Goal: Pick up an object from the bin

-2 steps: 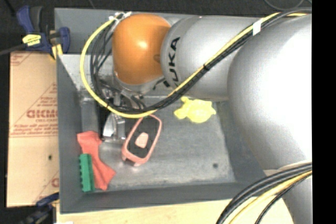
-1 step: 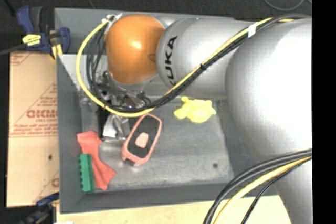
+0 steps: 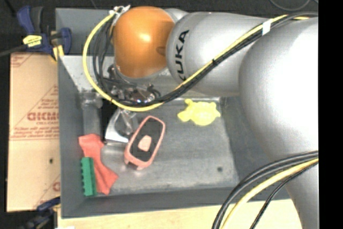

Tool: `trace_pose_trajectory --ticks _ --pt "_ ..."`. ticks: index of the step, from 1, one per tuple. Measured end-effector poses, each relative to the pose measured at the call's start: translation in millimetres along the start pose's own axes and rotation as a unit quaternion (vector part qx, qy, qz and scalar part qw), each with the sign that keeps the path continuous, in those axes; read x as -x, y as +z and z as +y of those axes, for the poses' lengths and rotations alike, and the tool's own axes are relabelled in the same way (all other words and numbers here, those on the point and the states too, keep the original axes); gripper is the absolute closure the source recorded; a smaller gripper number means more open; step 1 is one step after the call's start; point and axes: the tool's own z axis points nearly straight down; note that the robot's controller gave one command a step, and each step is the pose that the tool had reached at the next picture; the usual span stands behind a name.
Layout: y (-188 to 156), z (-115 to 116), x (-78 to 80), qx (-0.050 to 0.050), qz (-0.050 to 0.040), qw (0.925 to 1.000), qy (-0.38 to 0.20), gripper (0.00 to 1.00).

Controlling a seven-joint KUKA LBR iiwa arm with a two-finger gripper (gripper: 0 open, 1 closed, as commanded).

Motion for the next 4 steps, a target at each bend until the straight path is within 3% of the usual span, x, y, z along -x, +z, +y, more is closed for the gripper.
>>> trace_pose_trajectory --ticks 1,2,4 --pt "41 2 5.5 0.001 0.0016 0.9885 -0.151 0.0" --pt "72 10 31.3 0.003 0.0026 0.9605 -0.278 1.0" --pt "69 10 30.4 0.003 0.0031 0.9606 -0.278 1.0"
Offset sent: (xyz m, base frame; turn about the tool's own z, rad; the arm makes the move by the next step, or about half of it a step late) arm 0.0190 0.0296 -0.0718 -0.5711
